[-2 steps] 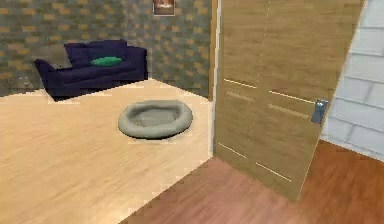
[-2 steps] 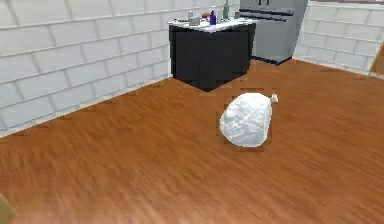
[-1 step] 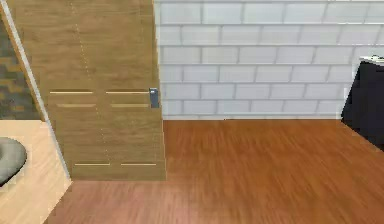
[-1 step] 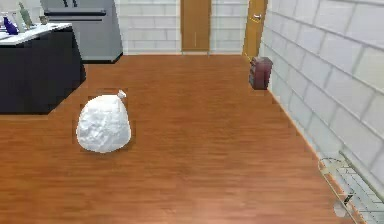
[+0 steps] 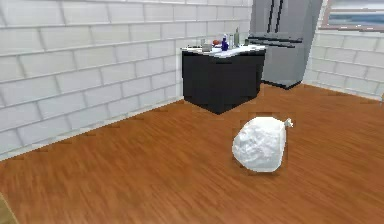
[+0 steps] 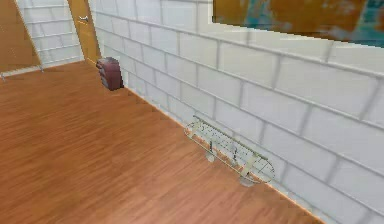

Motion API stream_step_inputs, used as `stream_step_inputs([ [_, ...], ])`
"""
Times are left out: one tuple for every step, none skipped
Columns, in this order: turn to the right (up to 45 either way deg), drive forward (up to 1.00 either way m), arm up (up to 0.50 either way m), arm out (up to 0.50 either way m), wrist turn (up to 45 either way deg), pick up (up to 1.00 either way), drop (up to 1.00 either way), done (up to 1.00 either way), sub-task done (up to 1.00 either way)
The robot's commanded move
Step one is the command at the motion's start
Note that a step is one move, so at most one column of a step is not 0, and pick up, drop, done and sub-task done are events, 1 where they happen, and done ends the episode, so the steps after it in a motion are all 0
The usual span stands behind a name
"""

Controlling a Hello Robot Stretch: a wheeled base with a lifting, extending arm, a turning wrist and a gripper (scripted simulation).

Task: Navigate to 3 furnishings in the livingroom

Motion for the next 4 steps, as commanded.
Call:
stream_step_inputs([
  [0.0, 0.15, 0.0, 0.0, 0.0, 0.0, 0.0, 0.0, 0.0],
  [-45.0, 0.0, 0.0, 0.0, 0.0, 0.0, 0.0, 0.0, 0.0],
  [-33.0, 0.0, 0.0, 0.0, 0.0, 0.0, 0.0, 0.0, 0.0],
  [0.0, 0.25, 0.0, 0.0, 0.0, 0.0, 0.0, 0.0, 0.0],
])
